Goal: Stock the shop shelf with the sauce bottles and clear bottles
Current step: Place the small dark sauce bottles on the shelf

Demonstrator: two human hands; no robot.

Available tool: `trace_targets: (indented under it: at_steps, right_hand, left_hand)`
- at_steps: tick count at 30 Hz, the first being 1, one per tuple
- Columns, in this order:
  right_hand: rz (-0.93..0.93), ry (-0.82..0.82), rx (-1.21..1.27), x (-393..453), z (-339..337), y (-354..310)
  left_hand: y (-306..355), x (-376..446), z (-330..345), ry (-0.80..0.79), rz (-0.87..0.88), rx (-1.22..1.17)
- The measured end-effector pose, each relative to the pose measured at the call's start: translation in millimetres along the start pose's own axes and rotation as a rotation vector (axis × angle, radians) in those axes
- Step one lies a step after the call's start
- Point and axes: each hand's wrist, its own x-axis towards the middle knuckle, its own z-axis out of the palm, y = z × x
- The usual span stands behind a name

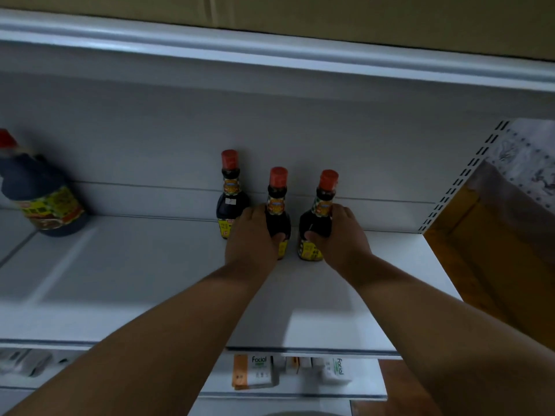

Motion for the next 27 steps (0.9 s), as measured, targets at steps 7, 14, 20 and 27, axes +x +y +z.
trace_targets:
  at_steps: [7,14,20,27]
  right_hand:
    - [0.029,-0.031,-0.026,24.5,1.2,5.3]
    - [0.027,-0.031,-0.039,33.4,2.3,3.1]
    - [0.038,-0.051,-0.052,42.1,-0.4,3.5]
    - [0.048,-0.064,-0.065,44.9,-2.5,2.7]
  left_hand:
    - [6.3,22.5,9.6,-0.012,-0.033,0.038]
    - [11.0,32.7,12.3,-0.058,-0.028,0.056]
    - [12.6,36.1,12.9,-0.063,-0.032,0.099]
    - [12.6,41.7,20.6,-0.043,-0.036,0.098]
